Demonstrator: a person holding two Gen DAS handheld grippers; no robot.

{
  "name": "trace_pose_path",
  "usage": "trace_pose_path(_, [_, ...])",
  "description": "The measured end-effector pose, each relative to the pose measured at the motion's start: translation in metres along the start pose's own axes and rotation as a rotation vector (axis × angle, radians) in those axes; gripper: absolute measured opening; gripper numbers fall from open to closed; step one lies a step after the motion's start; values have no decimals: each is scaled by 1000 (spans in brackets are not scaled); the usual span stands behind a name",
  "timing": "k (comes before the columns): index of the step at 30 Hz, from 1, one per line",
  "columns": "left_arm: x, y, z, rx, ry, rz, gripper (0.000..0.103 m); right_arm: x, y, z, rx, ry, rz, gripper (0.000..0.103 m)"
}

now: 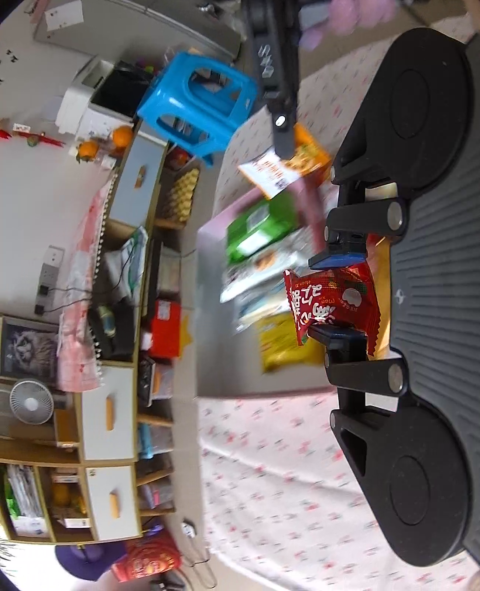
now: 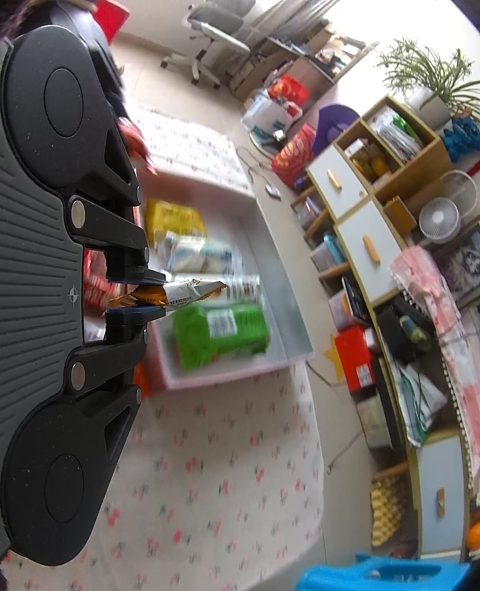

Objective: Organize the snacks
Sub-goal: 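Carry both packs over the pink box and open both grippers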

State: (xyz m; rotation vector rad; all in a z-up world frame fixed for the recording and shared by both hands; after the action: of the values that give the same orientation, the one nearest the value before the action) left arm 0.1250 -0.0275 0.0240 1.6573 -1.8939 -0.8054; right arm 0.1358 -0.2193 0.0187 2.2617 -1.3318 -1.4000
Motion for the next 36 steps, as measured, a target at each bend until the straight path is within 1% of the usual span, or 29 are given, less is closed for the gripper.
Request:
trace_pose_path(4, [-5, -23, -11, 21, -21, -20, 29, -11, -16, -10, -4, -4, -40, 10])
trace_pose_path(7, [-9, -39, -15, 31, -17, -25, 29, -14, -31, -16, -7, -20, -61, 10])
trace_pose_path(12, [-13, -61, -21, 44, -16, -41, 29, -12, -60, -21, -16, -31, -56, 11])
trace_pose_path(17, [-14, -74, -25, 49, -37, -67, 29, -4, -79, -20, -22, -39, -42, 11])
trace_pose_path(23, [-14, -87, -31, 40, -57, -100, 30, 1, -88, -20, -16, -33, -34, 11])
trace_pose_path(25, [-14, -90, -32, 36, -59, -103, 30, 1, -90, -20, -16, -21, -22, 11])
trace_pose_path(31, [-14, -97, -33, 33, -56, -97, 31, 2, -95, -20, -7, -9, -20, 12])
trace_pose_path(32, [-14, -98, -33, 30, -56, -96, 31, 1, -95, -20, -4, -6, -21, 13])
trace_pose_path(33, [-14, -100, -33, 29, -57, -98, 31, 1, -96, -20, -2, -1, -22, 17])
trace_pose_path(35, [-15, -100, -34, 34, -53, -107, 34, -1, -96, -20, 4, 15, -15, 17])
trace_pose_path(36, [-16, -99, -34, 36, -50, -105, 39, -2, -96, -20, 3, 26, -11, 17])
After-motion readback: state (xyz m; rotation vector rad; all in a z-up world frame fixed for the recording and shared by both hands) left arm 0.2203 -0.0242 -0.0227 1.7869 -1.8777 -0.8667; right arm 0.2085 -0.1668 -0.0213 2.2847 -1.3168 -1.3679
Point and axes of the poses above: each gripper's, at about its wrist camera, not at the fingertips, and y roughly against the way its jaws point, x to its right, z to its underside, the point moved 1 cm from there along -y, roughly the way its jaws point, and after that the axes turned 14 degrees about -z, right-handed, at the moved point
